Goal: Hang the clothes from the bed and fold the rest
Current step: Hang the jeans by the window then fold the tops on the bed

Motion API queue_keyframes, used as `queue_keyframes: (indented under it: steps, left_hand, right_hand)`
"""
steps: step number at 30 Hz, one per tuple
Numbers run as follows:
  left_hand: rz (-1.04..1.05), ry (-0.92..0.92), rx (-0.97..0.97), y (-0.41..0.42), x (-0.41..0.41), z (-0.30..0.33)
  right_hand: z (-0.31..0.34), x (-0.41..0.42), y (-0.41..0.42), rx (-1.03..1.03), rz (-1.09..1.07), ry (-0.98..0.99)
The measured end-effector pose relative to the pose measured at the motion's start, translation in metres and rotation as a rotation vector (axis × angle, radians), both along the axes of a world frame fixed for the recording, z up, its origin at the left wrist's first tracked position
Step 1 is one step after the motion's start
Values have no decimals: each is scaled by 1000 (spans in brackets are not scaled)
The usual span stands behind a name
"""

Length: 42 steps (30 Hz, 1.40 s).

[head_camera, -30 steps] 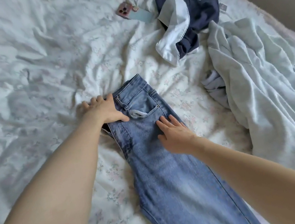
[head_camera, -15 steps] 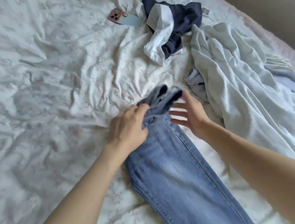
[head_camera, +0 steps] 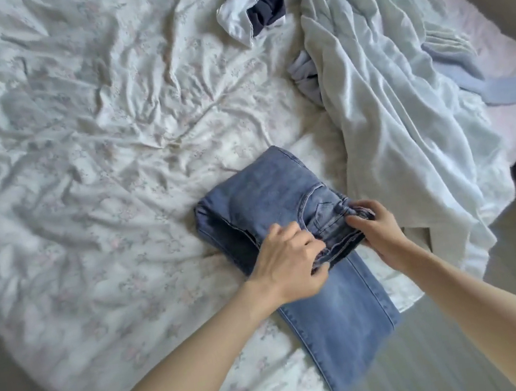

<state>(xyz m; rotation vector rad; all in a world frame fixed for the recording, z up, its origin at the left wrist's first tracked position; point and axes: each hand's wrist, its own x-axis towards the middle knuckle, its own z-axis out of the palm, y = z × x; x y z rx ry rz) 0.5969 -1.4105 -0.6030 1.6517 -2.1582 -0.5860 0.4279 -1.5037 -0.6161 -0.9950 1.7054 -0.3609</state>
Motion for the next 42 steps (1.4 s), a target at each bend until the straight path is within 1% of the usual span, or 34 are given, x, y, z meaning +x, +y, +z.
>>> queue_keyframes:
  steps: [2, 3, 4, 6, 7, 9, 11, 13, 14, 16, 19, 21, 23, 27, 29, 31, 33, 37, 40, 42]
  left_hand:
    - [117, -58, -98, -1, 1, -14]
    - [185, -96, -88, -4, 4, -21]
    - [238, -139, -25, -9, 9, -27]
    - [279, -221, 166, -17, 21, -41]
    - [277, -265, 230, -18, 27, -50]
    - [232, -363, 324, -17, 37, -67]
    - [180, -464, 402, -13, 43, -81]
    - [183, -517, 430, -11, 43, -90]
    - [199, -521, 428, -11, 40, -90]
    - [220, -515, 427, -16, 38, -88]
    - [321, -489, 428, -27, 51, -88]
    - [419, -425, 471, -37, 65, -85]
    - [481, -350, 489, -45, 83, -82]
    - [446, -258, 623, -60, 112, -80]
    - [429, -215, 685, -63, 118, -78]
    - [394, -221, 645, -63, 116, -74]
    - [386, -186, 571, -61, 113, -71]
    - [367, -27, 540, -56, 112, -54]
    - [383, 34, 500, -69, 120, -35]
    - [403, 5, 462, -82, 127, -19]
  right_hand:
    - [-12, -9, 14, 47, 74, 59]
    - [-17, -12, 19, 80, 76, 65]
    - [-22, -13, 22, 113, 56, 47]
    - [-28, -17, 28, 147, 31, 27]
    - [-30, -19, 30, 118, 77, 77]
    - [-35, -22, 32, 14, 209, 263]
    - [-39, -19, 36, -53, 253, 386]
    - [-45, -13, 38, -61, 302, 456]
    - [-46, -10, 39, -72, 369, 524]
    - [-44, -1, 38, -147, 504, 652]
    - [-38, 23, 23, -406, 679, 646]
    - [-36, 42, 5, -477, 883, 658]
    - [-38, 66, -19, -482, 1098, 697]
    - [-39, 115, -69, -492, 1434, 694]
    - [-37, 134, -85, -413, 1604, 690]
    - [-35, 146, -94, -312, 1725, 746]
    - [-31, 152, -99, -308, 1757, 805]
    - [-13, 144, -104, -370, 1696, 769]
    - [4, 138, -112, -519, 1580, 806]
    - [18, 141, -117, -617, 1509, 848]
